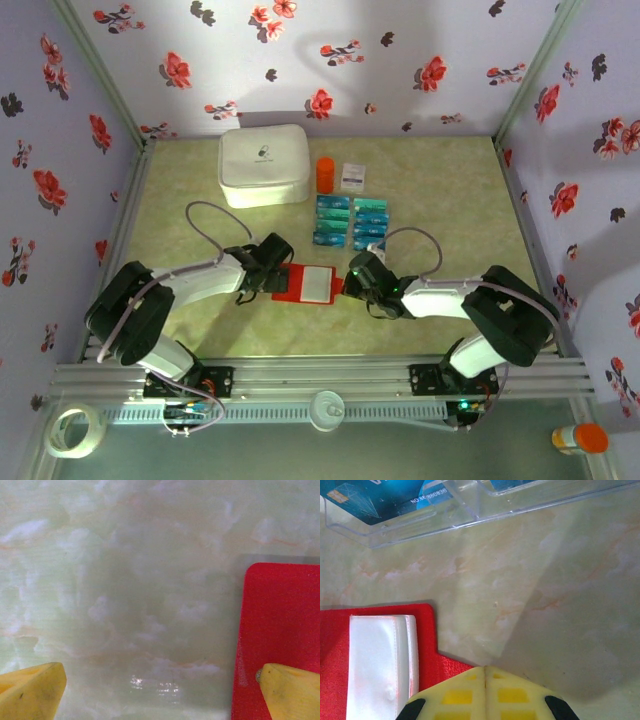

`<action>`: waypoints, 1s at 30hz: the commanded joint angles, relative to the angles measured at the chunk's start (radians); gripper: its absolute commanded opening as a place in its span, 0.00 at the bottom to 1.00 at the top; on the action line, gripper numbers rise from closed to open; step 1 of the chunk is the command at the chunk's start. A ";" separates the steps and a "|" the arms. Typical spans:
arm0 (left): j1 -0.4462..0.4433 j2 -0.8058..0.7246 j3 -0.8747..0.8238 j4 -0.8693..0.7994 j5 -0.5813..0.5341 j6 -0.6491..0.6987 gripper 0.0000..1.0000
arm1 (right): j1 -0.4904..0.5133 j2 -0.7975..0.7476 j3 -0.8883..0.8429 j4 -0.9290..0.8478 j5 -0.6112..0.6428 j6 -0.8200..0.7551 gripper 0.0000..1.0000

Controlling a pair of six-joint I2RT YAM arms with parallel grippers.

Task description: Put the credit cards into the card holder

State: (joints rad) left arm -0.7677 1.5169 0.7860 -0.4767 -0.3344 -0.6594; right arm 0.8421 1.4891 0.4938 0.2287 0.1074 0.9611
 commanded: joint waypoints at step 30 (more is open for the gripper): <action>-0.026 -0.083 -0.026 0.419 0.462 -0.318 1.00 | -0.003 -0.018 -0.067 0.026 -0.021 0.018 0.00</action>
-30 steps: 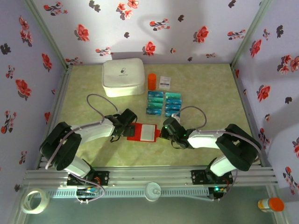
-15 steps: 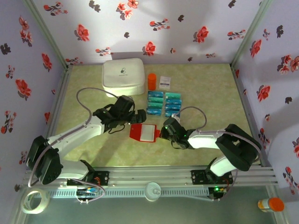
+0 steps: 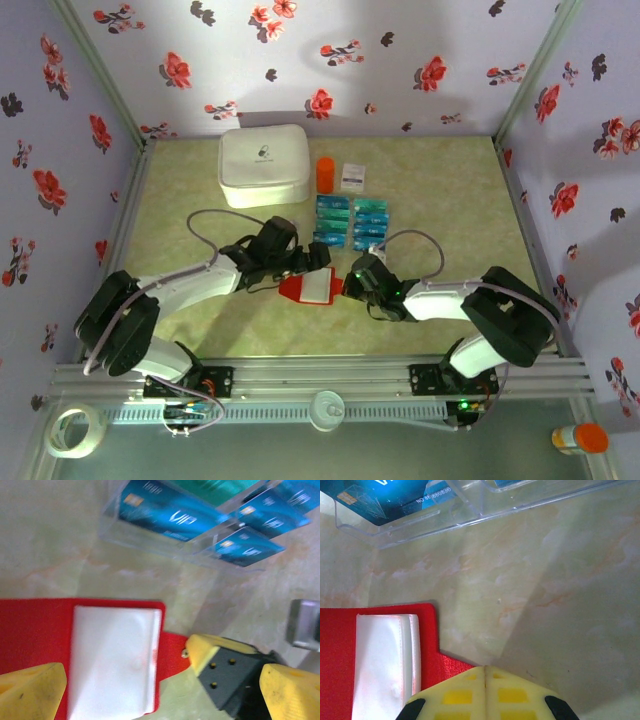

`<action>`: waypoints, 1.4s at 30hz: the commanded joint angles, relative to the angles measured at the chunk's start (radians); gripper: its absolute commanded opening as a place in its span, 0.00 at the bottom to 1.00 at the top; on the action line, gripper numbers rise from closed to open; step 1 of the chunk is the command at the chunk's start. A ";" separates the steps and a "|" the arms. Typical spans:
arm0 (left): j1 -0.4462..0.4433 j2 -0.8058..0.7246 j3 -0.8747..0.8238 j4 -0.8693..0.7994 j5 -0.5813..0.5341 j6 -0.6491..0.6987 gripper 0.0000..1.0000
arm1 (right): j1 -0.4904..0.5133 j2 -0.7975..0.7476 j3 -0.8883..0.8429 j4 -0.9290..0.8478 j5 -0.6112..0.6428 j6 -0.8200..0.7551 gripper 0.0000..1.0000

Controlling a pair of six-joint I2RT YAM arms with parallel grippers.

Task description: Put the credit cards into the card holder

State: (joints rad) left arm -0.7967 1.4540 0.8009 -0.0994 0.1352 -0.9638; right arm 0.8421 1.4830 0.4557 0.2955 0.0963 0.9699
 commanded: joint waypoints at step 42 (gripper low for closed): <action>-0.024 -0.045 -0.207 0.008 -0.199 0.169 1.00 | -0.003 0.105 0.247 -0.143 -0.154 -0.103 0.00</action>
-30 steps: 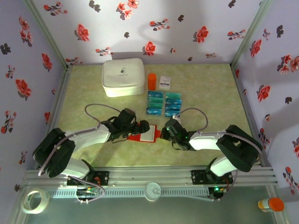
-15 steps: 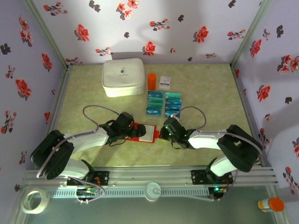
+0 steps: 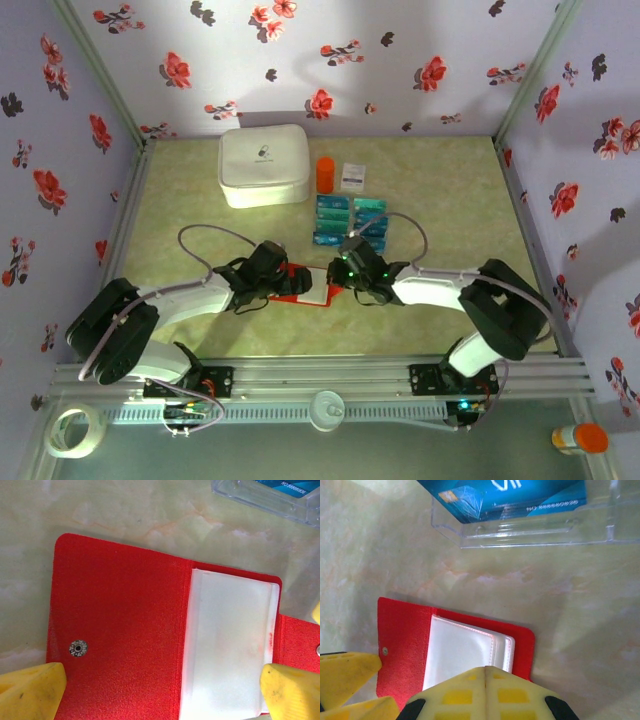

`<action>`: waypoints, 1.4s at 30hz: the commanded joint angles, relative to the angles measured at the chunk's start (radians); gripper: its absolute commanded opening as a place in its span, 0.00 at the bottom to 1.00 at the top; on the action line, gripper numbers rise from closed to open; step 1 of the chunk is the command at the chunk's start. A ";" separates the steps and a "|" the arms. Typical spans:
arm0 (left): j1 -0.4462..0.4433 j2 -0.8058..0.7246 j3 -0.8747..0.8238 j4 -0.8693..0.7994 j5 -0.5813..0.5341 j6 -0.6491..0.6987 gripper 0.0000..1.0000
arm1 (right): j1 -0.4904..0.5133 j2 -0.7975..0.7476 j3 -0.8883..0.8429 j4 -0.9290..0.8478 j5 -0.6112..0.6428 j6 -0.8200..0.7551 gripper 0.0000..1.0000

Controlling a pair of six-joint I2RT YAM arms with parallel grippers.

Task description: Put the credit cards into the card holder

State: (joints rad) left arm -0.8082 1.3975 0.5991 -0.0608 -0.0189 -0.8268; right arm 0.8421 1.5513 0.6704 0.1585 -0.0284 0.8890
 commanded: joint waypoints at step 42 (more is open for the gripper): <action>-0.045 0.041 -0.039 -0.050 -0.113 0.075 1.00 | -0.008 0.098 0.170 -0.138 -0.034 -0.082 0.00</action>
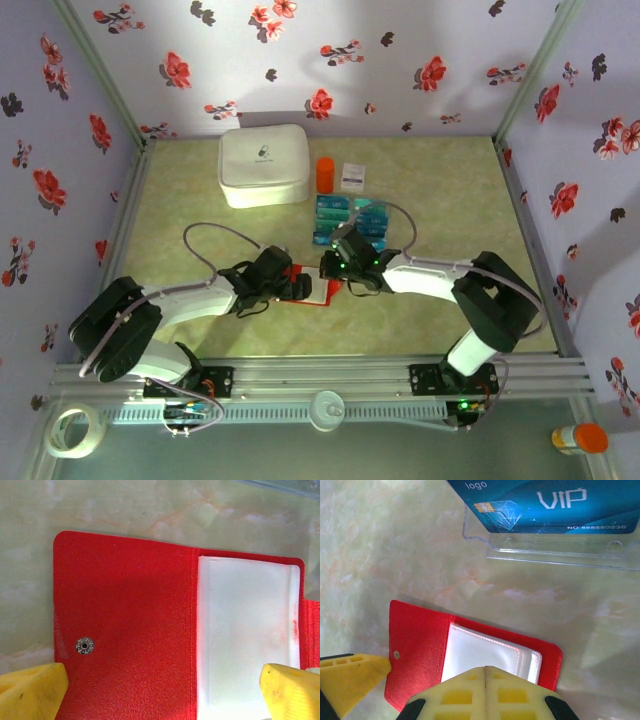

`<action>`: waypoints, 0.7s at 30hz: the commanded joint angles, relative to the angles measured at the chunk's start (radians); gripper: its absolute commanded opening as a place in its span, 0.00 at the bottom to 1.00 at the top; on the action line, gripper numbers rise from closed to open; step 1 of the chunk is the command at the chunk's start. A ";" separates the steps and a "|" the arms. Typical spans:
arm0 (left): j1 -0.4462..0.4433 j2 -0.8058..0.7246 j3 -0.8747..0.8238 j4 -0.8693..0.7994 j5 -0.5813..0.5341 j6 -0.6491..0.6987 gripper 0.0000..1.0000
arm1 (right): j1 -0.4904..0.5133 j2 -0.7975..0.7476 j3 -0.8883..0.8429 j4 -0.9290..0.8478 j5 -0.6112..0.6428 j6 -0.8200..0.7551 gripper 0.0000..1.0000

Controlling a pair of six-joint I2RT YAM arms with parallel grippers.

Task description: Put the credit cards into the card holder

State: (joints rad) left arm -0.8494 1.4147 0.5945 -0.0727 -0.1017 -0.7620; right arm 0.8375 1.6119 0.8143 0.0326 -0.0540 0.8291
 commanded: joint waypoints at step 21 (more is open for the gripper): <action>-0.008 0.028 -0.035 -0.039 -0.047 0.030 1.00 | 0.002 0.174 0.000 0.122 -0.070 0.047 0.00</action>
State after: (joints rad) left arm -0.8539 1.4147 0.5888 -0.0639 -0.1127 -0.7513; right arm 0.8375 1.7508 0.8238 0.1482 -0.1009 0.8494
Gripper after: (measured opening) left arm 0.997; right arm 0.058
